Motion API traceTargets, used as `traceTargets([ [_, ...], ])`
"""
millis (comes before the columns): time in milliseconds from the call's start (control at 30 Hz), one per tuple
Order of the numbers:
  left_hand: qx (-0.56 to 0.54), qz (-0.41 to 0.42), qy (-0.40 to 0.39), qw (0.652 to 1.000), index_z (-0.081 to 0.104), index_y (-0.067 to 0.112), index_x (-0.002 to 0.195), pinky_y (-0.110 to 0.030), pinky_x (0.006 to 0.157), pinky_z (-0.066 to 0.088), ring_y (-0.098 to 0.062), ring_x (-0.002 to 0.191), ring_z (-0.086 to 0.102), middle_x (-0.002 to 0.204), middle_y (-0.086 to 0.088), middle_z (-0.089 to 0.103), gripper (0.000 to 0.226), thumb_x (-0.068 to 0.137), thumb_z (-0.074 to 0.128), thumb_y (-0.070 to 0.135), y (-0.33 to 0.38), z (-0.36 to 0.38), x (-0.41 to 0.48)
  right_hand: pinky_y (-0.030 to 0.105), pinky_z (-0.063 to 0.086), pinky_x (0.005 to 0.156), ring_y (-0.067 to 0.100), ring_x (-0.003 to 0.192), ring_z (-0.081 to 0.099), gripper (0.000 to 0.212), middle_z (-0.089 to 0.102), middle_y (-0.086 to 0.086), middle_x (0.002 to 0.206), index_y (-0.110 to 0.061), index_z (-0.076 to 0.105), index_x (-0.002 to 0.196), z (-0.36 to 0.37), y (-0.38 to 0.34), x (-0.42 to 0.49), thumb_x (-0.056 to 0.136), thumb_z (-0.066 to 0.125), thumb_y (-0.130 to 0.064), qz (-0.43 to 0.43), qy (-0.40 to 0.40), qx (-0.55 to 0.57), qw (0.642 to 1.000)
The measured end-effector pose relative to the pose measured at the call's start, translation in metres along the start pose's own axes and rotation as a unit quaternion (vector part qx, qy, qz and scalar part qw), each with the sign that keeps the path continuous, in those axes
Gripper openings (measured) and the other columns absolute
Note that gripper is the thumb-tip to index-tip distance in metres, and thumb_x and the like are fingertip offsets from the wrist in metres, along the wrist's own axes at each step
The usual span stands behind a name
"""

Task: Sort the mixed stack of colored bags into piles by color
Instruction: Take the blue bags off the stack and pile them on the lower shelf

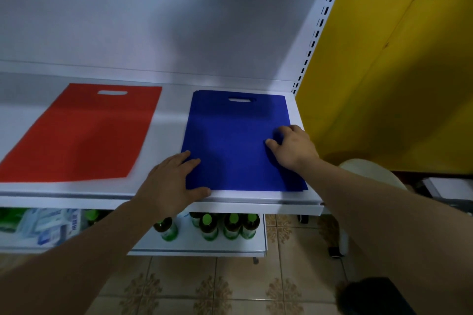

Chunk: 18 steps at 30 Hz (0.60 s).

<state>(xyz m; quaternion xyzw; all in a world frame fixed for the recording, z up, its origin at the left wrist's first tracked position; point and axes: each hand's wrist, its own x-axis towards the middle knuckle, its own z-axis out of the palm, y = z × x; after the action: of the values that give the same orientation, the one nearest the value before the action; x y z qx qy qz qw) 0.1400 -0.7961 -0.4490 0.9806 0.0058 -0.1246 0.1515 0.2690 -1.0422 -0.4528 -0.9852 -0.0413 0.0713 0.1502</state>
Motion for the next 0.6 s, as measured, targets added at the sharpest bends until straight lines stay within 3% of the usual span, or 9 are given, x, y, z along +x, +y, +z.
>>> traceTargets([
  [300, -0.061, 0.020, 0.004, 0.998, 0.028, 0.024, 0.148, -0.030, 0.115, 0.014, -0.015, 0.144, 0.015, 0.158, 0.002, 0.015, 0.073, 0.087, 0.057, 0.052, 0.016, -0.042, -0.050, 0.041, 0.039, 0.105, 0.031, 0.132, 0.038, 0.065, 0.032, 0.010, 0.150, -0.015, 0.031, 0.147, -0.058, -0.024, -0.066, 0.096, 0.040, -0.054, 0.006, -0.017, -0.007, 1.000],
  [600, -0.046, 0.083, 0.048, 0.994, 0.033, 0.024, 0.146, -0.025, 0.113, 0.015, -0.013, 0.143, 0.020, 0.156, 0.001, 0.023, 0.068, 0.087, 0.060, 0.045, 0.031, -0.137, -0.188, 0.037, 0.039, 0.104, 0.029, 0.133, 0.039, 0.070, 0.035, 0.009, 0.151, -0.015, 0.028, 0.149, -0.150, -0.095, -0.203, 0.094, 0.042, -0.057, 0.002, 0.028, -0.008, 1.000],
])
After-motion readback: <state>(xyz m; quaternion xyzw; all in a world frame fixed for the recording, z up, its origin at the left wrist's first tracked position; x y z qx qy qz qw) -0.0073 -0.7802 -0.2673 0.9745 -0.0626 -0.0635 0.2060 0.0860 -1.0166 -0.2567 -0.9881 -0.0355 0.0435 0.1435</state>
